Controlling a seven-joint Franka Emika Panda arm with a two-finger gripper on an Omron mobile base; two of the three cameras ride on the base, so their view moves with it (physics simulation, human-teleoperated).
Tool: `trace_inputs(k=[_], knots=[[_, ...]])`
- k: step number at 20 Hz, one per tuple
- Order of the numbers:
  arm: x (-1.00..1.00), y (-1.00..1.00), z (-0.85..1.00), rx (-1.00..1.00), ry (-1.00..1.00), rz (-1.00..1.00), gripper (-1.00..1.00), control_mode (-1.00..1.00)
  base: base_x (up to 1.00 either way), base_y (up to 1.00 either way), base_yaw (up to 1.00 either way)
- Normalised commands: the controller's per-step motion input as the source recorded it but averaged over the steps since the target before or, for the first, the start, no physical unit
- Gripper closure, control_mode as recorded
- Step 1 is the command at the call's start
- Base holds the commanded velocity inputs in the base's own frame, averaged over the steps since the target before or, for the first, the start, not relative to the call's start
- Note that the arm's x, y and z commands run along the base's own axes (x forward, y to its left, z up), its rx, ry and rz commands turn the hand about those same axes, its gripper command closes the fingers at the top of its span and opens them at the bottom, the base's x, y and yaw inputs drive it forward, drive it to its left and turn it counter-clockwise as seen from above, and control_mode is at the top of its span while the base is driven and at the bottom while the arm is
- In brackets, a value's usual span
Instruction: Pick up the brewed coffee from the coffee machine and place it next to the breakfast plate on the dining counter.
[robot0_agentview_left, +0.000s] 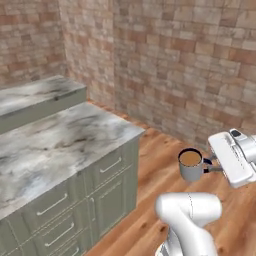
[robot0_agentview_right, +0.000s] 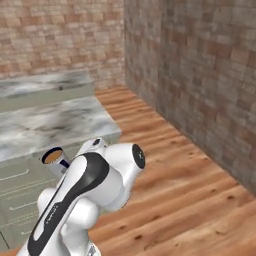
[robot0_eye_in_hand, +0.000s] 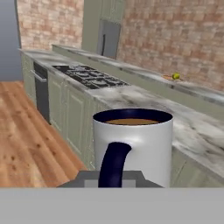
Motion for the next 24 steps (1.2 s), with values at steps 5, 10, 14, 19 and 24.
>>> trace_inputs(k=[5,10,14,19,24], knots=[[0.0,0.0,0.0,0.0,0.0,0.0,1.0,1.0,1.0,-1.0,0.35],[0.0,0.0,0.0,0.0,0.0,0.0,1.0,1.0,1.0,-1.0,0.28],[0.0,0.0,0.0,0.0,0.0,0.0,1.0,1.0,1.0,-1.0,0.27],[0.0,0.0,0.0,0.0,0.0,0.0,1.0,1.0,1.0,-1.0,0.3],[0.0,0.0,0.0,0.0,0.0,0.0,1.0,1.0,1.0,-0.8,0.36]])
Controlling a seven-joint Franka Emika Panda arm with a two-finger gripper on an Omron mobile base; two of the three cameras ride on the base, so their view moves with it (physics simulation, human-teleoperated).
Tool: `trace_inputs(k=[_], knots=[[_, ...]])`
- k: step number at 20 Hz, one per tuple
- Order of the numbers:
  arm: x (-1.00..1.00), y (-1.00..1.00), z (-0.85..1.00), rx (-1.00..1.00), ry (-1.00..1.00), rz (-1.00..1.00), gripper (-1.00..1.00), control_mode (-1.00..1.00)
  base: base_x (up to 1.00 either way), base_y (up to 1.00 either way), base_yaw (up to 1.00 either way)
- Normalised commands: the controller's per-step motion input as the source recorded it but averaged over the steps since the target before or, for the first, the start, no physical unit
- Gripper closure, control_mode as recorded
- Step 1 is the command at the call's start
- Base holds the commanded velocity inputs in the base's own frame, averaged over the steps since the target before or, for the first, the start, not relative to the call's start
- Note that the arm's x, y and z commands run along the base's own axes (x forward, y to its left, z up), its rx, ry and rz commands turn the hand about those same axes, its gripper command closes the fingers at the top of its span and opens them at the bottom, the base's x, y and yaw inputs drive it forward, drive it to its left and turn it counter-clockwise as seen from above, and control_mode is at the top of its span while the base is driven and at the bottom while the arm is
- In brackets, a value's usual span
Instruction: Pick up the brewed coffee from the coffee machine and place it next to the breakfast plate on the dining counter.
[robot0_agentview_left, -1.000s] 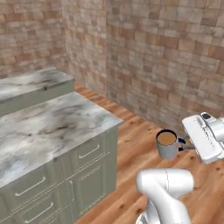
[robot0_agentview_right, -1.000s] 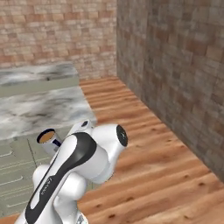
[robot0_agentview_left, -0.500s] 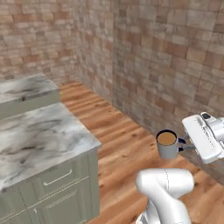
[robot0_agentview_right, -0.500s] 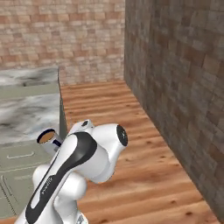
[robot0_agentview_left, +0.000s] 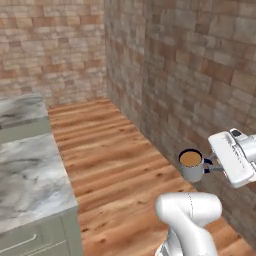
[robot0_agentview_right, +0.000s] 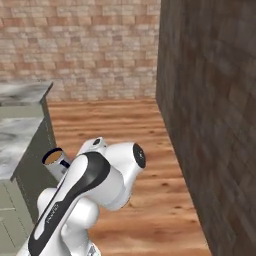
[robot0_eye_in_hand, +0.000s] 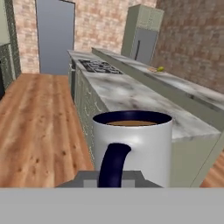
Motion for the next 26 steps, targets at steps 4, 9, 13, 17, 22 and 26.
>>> trace_inputs(k=[4,9,13,17,22,26], knots=[[0.0,0.0,0.0,0.0,0.0,0.0,1.0,1.0,1.0,-0.57,0.33],[0.0,0.0,0.0,0.0,0.0,0.0,1.0,1.0,1.0,-0.1,0.24],[0.0,0.0,0.0,0.0,0.0,0.0,1.0,1.0,1.0,0.01,0.16],[0.0,0.0,0.0,0.0,0.0,0.0,1.0,1.0,1.0,0.0,0.15],[0.0,0.0,0.0,0.0,0.0,0.0,1.0,1.0,1.0,0.02,0.16],[0.0,0.0,0.0,0.0,0.0,0.0,1.0,1.0,1.0,0.2,0.22]])
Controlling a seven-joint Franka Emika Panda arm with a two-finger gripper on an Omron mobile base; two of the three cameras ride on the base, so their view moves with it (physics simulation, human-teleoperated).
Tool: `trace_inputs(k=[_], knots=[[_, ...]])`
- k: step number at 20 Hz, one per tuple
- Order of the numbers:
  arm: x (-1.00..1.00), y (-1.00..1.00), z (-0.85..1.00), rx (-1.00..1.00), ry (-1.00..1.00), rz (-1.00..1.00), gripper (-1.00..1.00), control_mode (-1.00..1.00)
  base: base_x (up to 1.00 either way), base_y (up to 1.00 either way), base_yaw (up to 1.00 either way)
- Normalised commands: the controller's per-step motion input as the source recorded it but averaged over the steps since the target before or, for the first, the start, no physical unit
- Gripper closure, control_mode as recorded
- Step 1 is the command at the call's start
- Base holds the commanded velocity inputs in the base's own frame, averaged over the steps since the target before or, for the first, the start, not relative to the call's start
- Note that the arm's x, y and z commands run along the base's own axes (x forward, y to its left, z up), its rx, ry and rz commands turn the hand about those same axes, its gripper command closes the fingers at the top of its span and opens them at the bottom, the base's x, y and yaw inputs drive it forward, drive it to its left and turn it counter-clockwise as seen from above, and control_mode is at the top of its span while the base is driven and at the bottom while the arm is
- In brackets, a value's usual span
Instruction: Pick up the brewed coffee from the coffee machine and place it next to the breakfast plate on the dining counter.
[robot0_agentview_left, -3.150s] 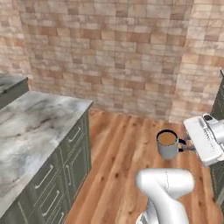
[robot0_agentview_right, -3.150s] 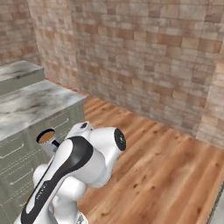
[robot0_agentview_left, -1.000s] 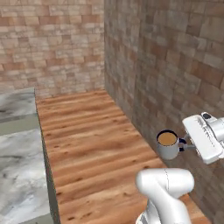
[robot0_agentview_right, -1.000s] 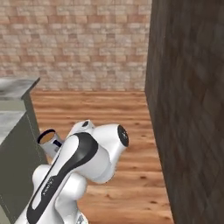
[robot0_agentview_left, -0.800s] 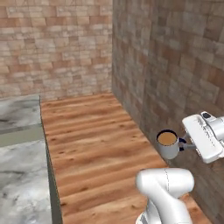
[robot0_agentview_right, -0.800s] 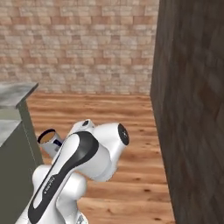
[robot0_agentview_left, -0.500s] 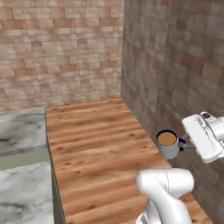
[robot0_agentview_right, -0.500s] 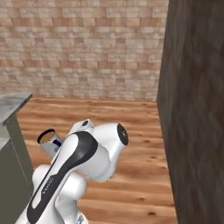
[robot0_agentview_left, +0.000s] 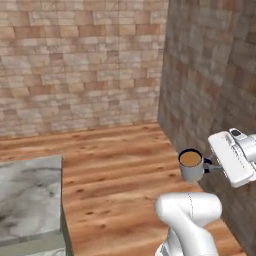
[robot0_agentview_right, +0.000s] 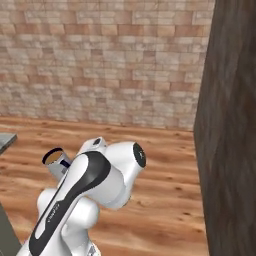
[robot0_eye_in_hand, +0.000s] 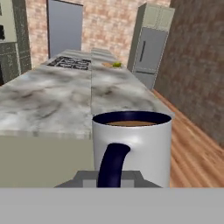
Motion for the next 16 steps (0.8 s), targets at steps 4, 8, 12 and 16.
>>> trace_inputs(k=[4,8,12,16], knots=[[0.0,0.0,0.0,0.0,0.0,0.0,1.0,1.0,1.0,0.27,0.28],[0.0,0.0,0.0,0.0,0.0,0.0,1.0,1.0,1.0,0.24,0.35],[0.0,0.0,0.0,0.0,0.0,0.0,1.0,1.0,1.0,0.08,0.49],[0.0,0.0,0.0,0.0,0.0,0.0,1.0,1.0,1.0,0.0,0.6]])
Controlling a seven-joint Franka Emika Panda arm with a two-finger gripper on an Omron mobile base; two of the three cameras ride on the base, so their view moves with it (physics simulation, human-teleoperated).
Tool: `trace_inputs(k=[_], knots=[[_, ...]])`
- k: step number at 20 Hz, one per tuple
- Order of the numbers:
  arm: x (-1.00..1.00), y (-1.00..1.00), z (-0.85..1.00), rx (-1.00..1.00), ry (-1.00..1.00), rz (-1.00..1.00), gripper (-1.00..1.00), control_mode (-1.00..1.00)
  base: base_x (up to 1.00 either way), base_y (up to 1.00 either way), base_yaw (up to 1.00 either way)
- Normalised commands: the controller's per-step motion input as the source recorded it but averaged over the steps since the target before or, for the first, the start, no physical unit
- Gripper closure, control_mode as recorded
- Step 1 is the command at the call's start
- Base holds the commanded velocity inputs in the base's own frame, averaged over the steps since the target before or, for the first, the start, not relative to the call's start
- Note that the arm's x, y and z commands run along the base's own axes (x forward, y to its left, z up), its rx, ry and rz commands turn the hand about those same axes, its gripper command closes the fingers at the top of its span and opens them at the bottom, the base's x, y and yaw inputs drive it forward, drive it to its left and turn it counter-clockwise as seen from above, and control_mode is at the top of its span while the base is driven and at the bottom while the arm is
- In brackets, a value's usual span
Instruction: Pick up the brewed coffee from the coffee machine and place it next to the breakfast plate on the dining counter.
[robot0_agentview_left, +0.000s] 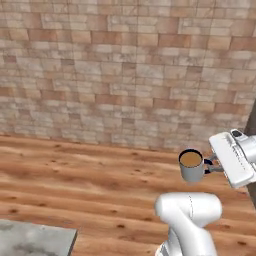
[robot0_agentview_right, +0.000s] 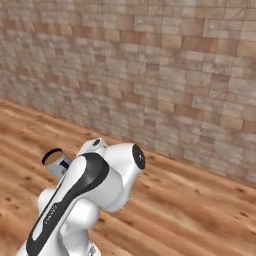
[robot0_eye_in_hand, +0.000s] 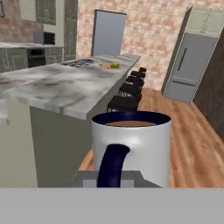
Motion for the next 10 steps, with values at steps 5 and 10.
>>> trace_inputs(k=[5,10], knots=[[0.0,0.0,0.0,0.0,0.0,0.0,1.0,1.0,1.0,0.0,0.64],[0.0,0.0,0.0,0.0,0.0,0.0,1.0,1.0,1.0,0.0,0.63]])
